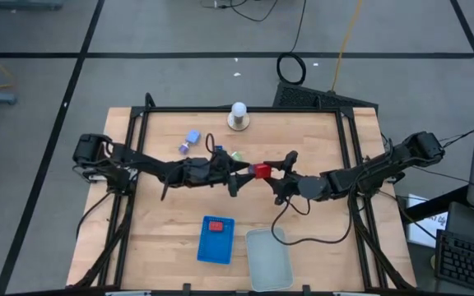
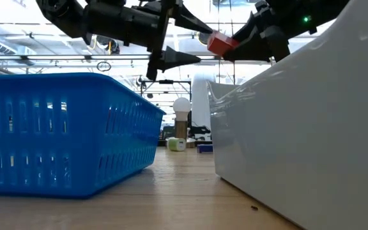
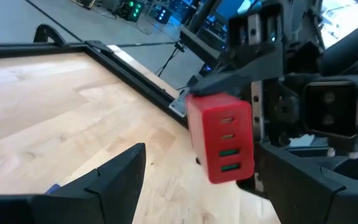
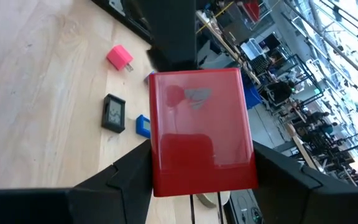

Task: Pick & Place Office items
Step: Put the red charger adapter into the blue bin

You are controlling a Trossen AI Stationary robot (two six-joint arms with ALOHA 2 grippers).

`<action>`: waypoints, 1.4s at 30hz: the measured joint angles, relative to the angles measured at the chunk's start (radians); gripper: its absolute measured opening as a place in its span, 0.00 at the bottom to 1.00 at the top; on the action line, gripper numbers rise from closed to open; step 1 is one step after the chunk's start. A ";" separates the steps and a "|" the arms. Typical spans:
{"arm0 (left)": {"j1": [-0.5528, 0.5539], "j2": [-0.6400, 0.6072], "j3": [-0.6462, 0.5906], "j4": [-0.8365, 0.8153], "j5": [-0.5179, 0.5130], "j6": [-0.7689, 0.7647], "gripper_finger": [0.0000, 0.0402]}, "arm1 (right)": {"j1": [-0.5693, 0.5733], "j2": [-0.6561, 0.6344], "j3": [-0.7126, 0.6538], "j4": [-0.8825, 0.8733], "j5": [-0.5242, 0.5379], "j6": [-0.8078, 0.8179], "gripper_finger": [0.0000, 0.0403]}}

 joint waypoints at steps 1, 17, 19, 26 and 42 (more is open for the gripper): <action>-0.002 0.015 0.016 0.001 0.001 0.000 0.74 | 0.000 0.000 0.000 0.001 0.000 -0.004 0.54; -0.011 0.139 0.171 0.000 -0.005 0.049 0.74 | 0.000 0.000 0.000 -0.022 -0.002 -0.011 0.54; -0.011 0.139 0.172 0.001 -0.004 0.055 0.74 | 0.000 0.000 0.000 -0.024 -0.002 -0.009 0.54; -0.011 0.138 0.173 -0.006 -0.005 0.049 0.73 | 0.000 0.000 0.000 -0.029 -0.002 -0.007 0.54; 0.000 0.138 0.175 -0.069 -0.007 0.040 0.33 | 0.000 0.002 0.000 -0.037 0.003 -0.018 0.54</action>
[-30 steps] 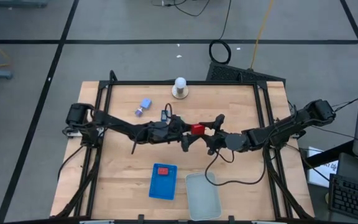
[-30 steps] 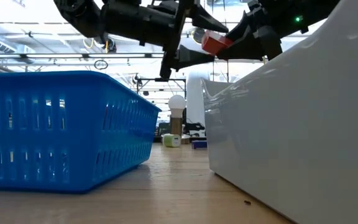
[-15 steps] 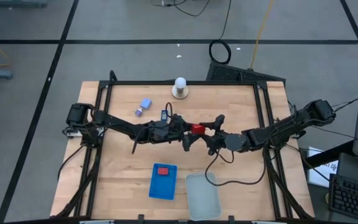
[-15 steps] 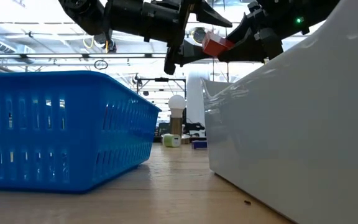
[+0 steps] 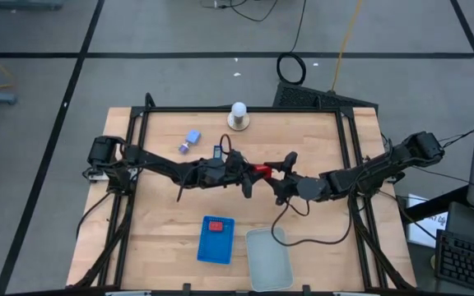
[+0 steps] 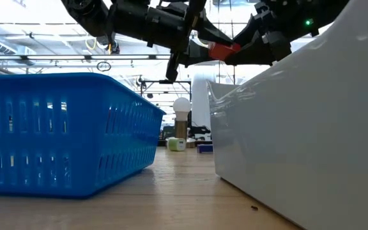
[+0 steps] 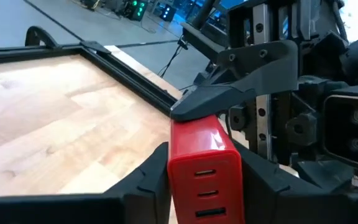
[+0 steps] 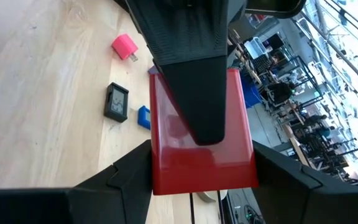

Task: Pick & Place Office items
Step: Put the red charger adapter into the blue bin

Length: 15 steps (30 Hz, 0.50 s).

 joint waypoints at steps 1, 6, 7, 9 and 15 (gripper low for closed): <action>0.002 -0.001 0.000 0.000 0.002 -0.004 0.33 | 0.000 0.000 0.000 0.001 0.000 0.000 0.54; 0.002 -0.001 0.000 0.000 0.006 0.009 0.36 | 0.000 0.000 0.000 0.002 -0.003 0.006 0.54; 0.002 -0.001 0.000 0.000 0.006 0.009 0.36 | 0.000 0.000 0.000 0.002 -0.003 0.007 0.54; 0.002 -0.001 0.000 0.000 0.005 0.007 0.34 | 0.000 0.000 0.000 0.002 -0.002 0.012 0.54; 0.000 -0.001 -0.001 0.018 0.011 0.053 0.30 | 0.000 -0.001 0.000 0.013 -0.007 0.116 0.64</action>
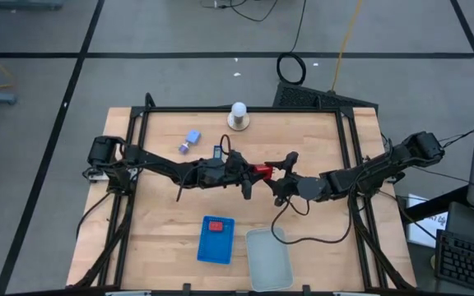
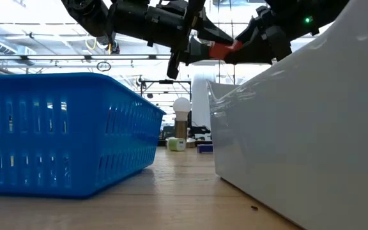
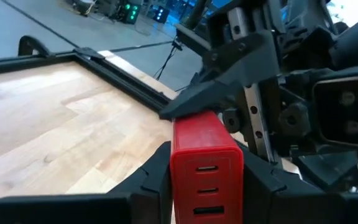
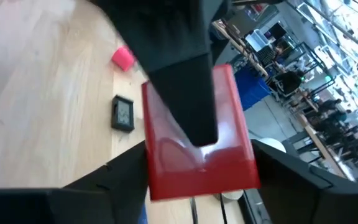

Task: Pick & Place Office items
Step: Put the red charger adapter into the blue bin

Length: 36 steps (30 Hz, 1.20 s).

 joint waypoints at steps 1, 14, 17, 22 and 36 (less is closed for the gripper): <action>-0.001 0.000 0.000 0.000 0.000 0.001 0.30 | 0.000 -0.001 0.000 0.002 -0.001 0.007 0.66; -0.002 -0.011 0.000 -0.001 0.030 0.092 0.29 | 0.033 -0.070 0.000 -0.011 0.002 0.101 0.87; -0.011 -0.035 -0.002 -0.037 0.045 0.136 0.31 | 0.059 -0.122 0.000 -0.032 0.007 0.120 0.87; -0.028 -0.105 -0.002 -0.146 0.024 0.174 0.29 | 0.093 -0.202 0.000 -0.073 0.007 0.152 0.86; -0.206 -0.206 -0.005 -0.276 0.015 0.226 0.29 | 0.107 -0.403 0.001 -0.309 0.002 0.306 0.86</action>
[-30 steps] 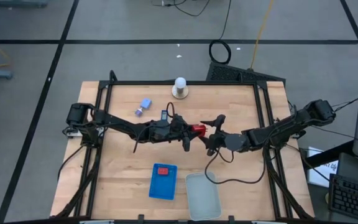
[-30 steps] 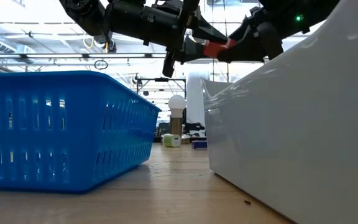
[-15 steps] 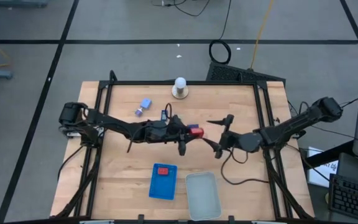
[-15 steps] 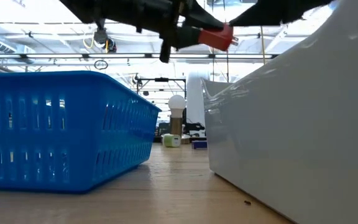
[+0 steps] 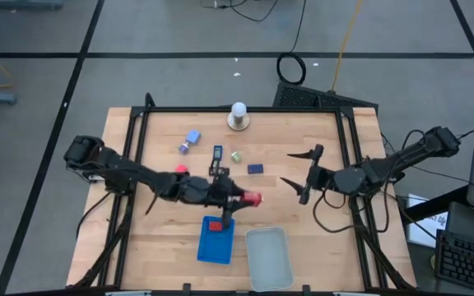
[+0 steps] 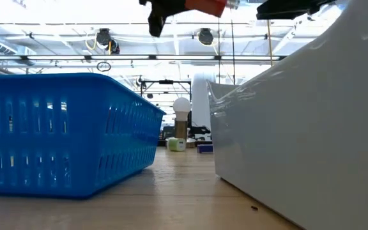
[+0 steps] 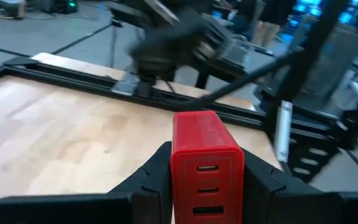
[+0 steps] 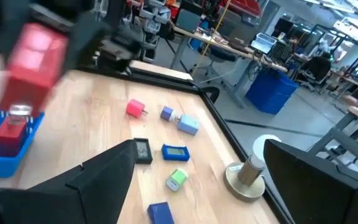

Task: Pick & Place Office items
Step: Put the red charger adapter into the blue bin

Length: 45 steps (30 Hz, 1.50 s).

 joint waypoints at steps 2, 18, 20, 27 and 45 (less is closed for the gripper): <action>-0.032 0.000 -0.020 0.022 -0.003 0.000 0.29 | 0.006 -0.018 0.000 -0.028 0.000 0.012 0.86; -0.341 -0.026 -0.205 0.039 -0.103 -0.143 0.29 | 0.030 -0.034 0.000 -0.055 -0.003 0.026 0.85; -0.379 -0.026 -0.206 -0.020 -0.127 -0.178 0.29 | 0.030 -0.034 0.000 -0.055 -0.003 0.026 0.85; -0.446 -0.026 -0.206 -0.090 -0.190 -0.241 0.29 | 0.030 -0.034 0.000 -0.055 -0.003 0.026 0.86; -0.417 -0.026 -0.410 0.120 -0.199 -0.428 0.29 | 0.030 -0.034 0.000 -0.054 -0.003 0.024 0.85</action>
